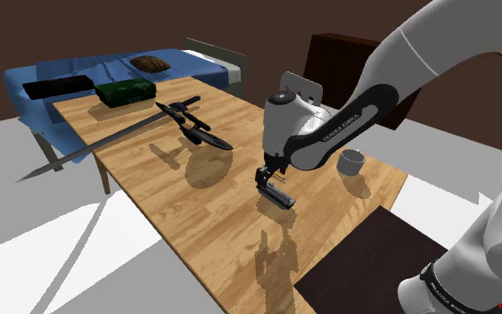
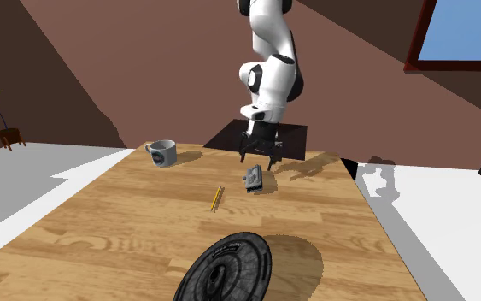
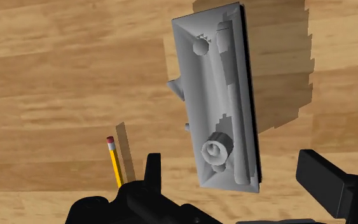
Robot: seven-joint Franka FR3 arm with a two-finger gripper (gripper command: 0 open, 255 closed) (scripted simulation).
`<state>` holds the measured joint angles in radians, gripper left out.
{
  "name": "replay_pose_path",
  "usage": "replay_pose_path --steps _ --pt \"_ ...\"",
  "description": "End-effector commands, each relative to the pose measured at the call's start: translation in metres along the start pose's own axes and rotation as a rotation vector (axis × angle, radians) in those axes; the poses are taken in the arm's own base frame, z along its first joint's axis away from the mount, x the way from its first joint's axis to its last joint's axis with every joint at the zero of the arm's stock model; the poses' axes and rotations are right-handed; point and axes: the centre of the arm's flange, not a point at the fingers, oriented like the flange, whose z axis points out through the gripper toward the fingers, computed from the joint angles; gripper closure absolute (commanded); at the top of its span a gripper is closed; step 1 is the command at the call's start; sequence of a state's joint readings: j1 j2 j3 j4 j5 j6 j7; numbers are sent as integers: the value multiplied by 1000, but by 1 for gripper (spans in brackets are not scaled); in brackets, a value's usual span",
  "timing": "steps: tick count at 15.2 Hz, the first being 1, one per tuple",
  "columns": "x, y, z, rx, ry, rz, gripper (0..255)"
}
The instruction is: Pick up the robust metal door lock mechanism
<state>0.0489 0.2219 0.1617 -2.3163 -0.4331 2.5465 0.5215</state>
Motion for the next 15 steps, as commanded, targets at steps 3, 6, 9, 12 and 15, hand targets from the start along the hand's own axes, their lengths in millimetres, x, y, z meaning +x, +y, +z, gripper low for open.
replay_pose_path --steps 3,6,9,12,15 --pt "1 -7 24 -4 1 -6 0" --pt "0 -10 39 -4 1 -6 0" --pt "-1 -11 47 -4 1 -6 0" --pt "-2 -12 47 -4 1 -6 255" --pt "-2 -12 47 -4 1 -6 255"
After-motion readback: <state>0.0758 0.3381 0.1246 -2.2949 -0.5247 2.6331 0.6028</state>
